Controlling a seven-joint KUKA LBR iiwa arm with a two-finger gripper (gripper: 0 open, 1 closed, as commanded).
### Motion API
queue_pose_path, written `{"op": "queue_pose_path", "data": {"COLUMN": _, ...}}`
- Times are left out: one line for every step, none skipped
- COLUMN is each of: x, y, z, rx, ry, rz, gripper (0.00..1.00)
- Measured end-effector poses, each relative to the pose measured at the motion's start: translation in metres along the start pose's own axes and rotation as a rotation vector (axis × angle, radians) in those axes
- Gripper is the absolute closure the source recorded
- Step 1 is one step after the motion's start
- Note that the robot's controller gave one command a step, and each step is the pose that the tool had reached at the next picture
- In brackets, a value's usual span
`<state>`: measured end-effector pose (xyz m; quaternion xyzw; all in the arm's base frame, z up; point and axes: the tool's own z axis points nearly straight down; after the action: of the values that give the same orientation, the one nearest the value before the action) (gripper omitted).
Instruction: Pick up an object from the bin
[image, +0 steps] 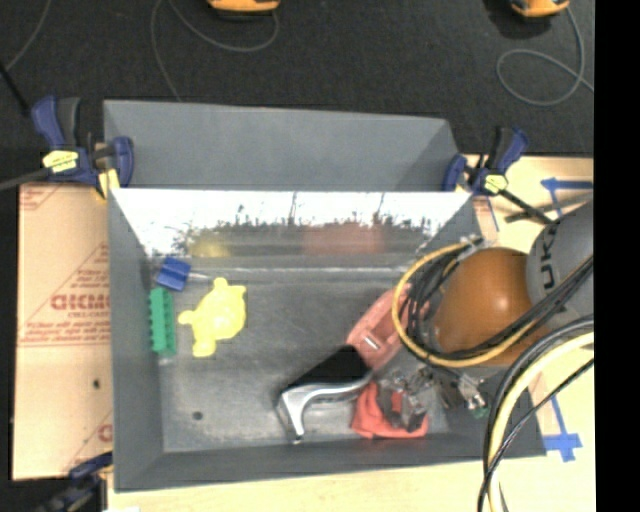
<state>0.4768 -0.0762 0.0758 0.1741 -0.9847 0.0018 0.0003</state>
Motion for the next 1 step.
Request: {"op": "queue_pose_path", "data": {"x": -0.0115, "y": 0.0078, "z": 0.0015, "rx": -0.002, "ry": -0.001, "rz": 0.012, "gripper": 1.00}}
